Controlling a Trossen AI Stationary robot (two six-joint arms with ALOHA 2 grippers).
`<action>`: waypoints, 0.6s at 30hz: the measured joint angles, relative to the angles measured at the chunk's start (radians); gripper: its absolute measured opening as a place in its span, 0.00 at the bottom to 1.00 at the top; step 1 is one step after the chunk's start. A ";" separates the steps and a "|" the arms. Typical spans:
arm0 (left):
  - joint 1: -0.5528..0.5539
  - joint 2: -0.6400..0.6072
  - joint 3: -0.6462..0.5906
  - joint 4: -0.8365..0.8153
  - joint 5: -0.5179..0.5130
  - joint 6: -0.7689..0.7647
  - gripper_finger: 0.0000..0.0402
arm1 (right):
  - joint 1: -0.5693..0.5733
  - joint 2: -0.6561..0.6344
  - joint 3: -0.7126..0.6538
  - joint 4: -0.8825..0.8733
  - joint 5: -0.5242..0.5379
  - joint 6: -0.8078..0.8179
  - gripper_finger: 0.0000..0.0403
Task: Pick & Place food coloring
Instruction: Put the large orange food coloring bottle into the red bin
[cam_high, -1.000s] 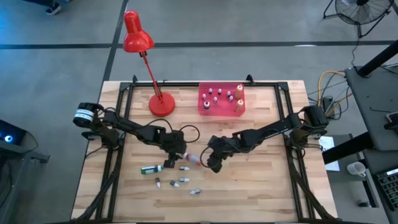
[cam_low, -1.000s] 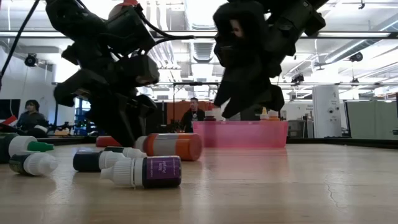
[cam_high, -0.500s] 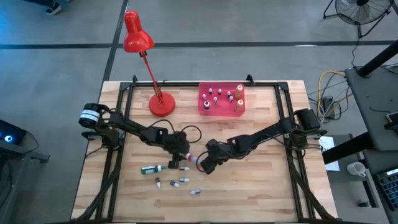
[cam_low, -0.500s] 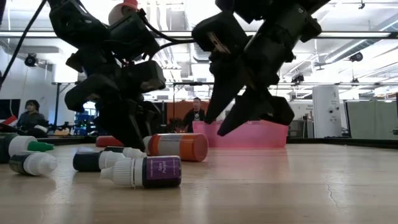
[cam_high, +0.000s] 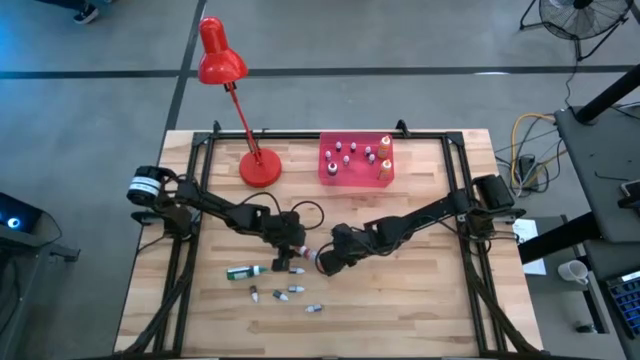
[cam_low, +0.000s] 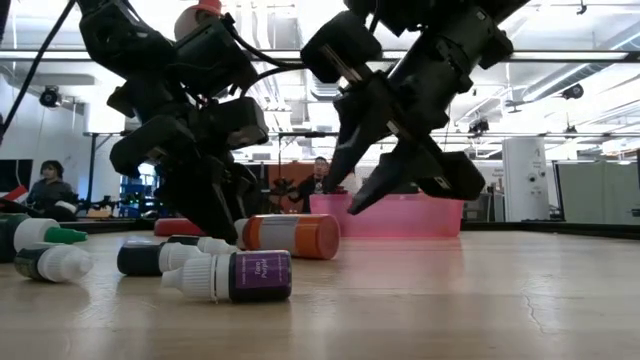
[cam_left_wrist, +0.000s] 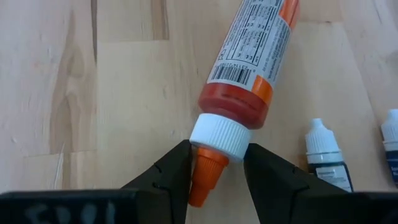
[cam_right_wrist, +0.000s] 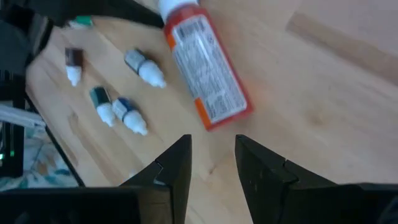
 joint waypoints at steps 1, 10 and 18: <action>0.000 0.000 -0.001 0.006 0.000 0.000 0.31 | 0.000 0.000 -0.005 0.003 -0.009 -0.003 0.29; 0.000 0.001 0.028 0.039 -0.001 -0.008 0.31 | 0.009 0.001 -0.030 -0.002 0.053 -0.196 0.24; 0.000 0.001 0.044 0.039 0.002 -0.008 0.31 | 0.007 0.000 -0.055 0.012 0.072 -0.203 0.20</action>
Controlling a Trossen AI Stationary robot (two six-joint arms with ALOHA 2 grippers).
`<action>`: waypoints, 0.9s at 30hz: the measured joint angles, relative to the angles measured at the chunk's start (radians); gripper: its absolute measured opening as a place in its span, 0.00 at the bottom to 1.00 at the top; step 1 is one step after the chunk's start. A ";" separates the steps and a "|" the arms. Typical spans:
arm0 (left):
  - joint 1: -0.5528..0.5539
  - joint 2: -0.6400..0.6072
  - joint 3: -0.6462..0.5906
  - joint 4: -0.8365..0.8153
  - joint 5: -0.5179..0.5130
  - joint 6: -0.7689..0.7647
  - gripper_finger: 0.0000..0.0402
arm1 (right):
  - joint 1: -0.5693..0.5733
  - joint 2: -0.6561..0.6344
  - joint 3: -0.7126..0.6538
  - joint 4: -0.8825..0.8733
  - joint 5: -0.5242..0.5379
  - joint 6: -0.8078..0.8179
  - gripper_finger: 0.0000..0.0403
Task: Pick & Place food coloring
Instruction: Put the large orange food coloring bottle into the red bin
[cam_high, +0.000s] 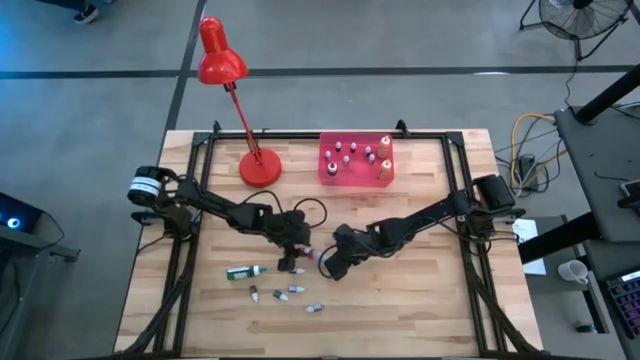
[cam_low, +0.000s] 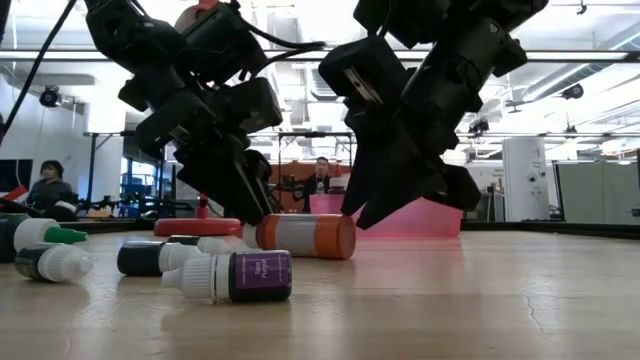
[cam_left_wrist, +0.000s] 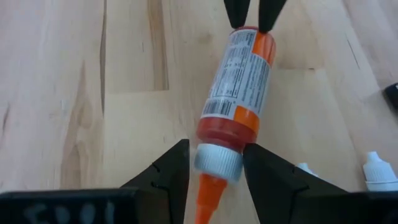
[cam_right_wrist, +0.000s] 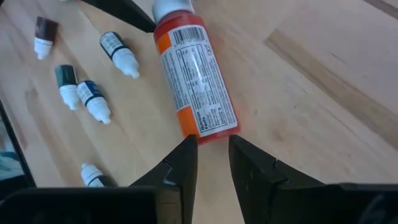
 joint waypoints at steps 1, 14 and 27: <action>0.000 0.000 -0.003 0.001 0.002 0.000 0.31 | 0.000 -0.001 -0.005 0.003 0.000 0.005 0.20; 0.000 0.061 0.000 -0.003 0.073 0.007 0.31 | -0.002 -0.002 -0.017 -0.002 0.003 0.011 0.22; -0.001 0.068 0.059 -0.037 0.051 0.041 0.26 | -0.002 -0.003 -0.038 -0.003 0.002 -0.013 0.21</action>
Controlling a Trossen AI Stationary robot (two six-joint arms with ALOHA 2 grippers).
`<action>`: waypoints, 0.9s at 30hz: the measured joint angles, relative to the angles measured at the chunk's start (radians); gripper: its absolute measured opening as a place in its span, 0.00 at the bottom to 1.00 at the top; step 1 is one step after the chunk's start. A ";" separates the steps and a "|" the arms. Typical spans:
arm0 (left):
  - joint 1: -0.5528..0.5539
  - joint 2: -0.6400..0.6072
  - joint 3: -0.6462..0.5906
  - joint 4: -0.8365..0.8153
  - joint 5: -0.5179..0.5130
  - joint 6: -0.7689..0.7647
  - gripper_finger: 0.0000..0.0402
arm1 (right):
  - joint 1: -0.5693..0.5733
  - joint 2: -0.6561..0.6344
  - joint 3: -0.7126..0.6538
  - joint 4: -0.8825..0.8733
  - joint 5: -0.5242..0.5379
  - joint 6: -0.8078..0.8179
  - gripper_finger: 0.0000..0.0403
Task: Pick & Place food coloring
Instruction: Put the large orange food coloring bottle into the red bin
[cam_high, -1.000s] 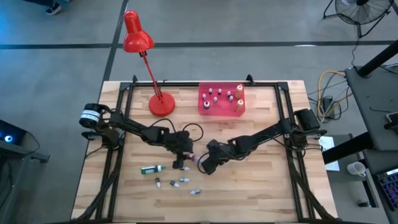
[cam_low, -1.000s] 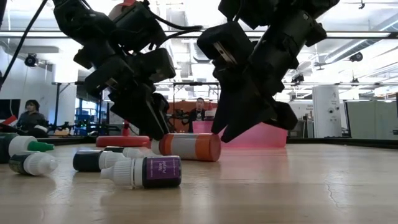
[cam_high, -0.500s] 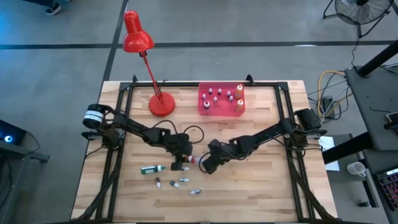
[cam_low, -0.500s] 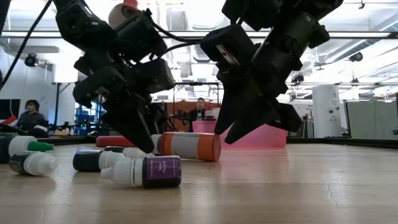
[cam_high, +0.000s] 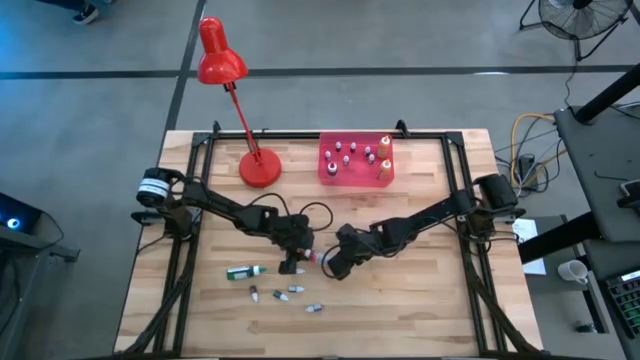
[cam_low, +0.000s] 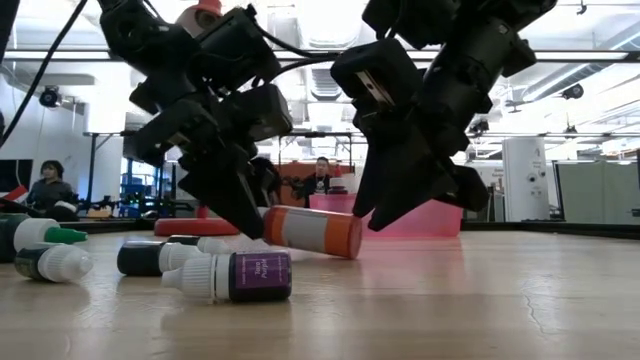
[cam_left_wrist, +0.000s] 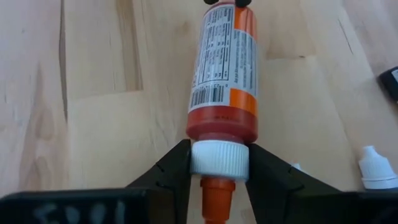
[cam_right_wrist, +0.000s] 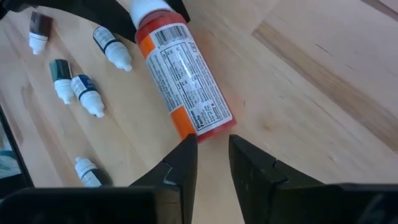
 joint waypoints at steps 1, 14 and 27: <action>0.000 -0.001 0.010 -0.016 -0.002 0.000 0.26 | 0.000 0.000 -0.002 -0.003 0.000 -0.005 0.21; 0.001 -0.041 0.156 -0.115 -0.046 0.050 0.26 | 0.001 0.008 -0.009 -0.070 -0.008 -0.074 0.22; 0.000 -0.036 0.182 -0.116 -0.047 0.082 0.26 | 0.000 0.005 -0.013 -0.078 0.032 -0.081 0.20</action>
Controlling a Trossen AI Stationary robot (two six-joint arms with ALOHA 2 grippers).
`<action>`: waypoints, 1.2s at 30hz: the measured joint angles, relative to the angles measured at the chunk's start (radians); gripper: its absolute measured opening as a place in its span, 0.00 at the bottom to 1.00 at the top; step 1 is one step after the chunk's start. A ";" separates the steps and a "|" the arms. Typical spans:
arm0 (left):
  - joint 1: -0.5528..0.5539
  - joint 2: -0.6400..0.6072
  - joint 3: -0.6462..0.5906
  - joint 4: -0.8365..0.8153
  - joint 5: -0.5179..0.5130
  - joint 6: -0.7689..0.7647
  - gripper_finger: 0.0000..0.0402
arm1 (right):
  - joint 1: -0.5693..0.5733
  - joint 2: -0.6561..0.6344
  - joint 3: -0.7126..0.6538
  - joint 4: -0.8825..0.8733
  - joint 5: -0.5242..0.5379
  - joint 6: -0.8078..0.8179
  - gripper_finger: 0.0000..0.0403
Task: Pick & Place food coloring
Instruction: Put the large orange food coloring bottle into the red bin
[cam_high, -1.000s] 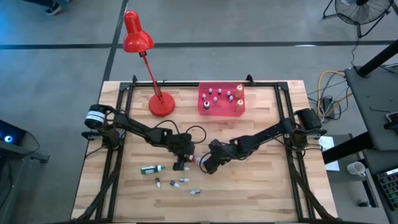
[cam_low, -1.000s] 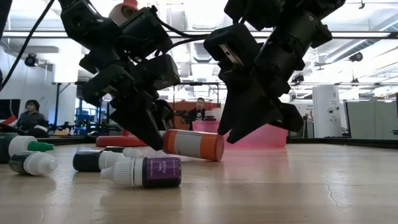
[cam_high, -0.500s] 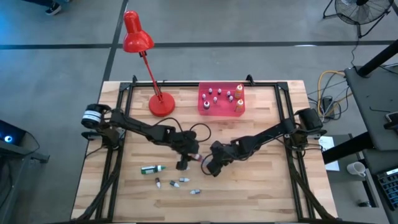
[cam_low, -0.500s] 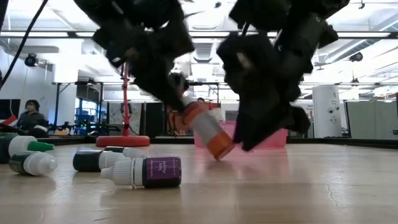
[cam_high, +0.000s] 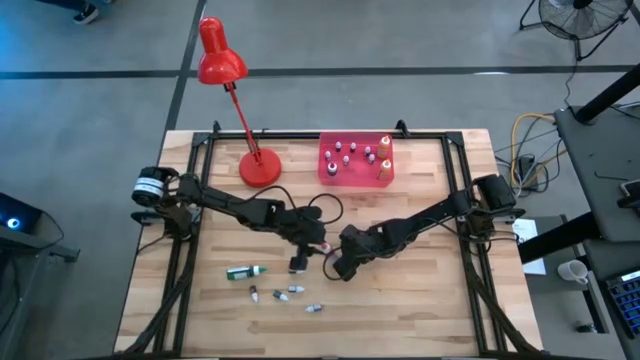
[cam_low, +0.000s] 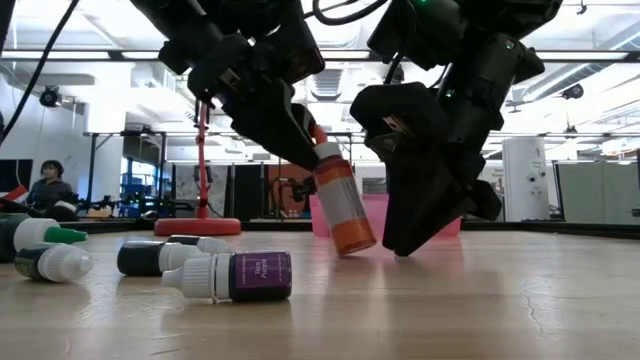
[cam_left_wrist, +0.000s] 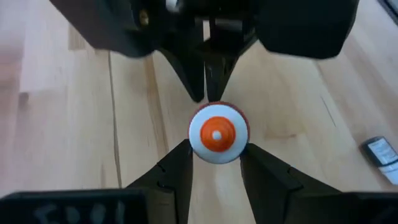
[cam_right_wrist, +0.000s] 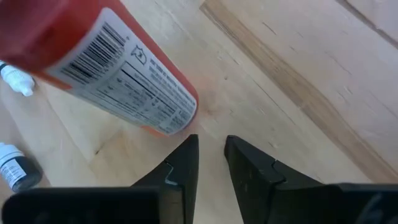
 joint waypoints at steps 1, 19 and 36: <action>0.000 0.000 0.000 0.007 0.000 -0.002 0.26 | 0.000 0.000 0.000 0.001 0.000 0.000 0.20; -0.001 0.000 -0.002 0.037 0.003 -0.017 0.26 | 0.019 -0.041 0.005 0.000 0.028 -0.007 0.19; -0.006 -0.011 -0.005 -0.273 -0.006 -0.070 0.26 | 0.048 -0.302 0.006 -0.141 0.025 -0.323 0.20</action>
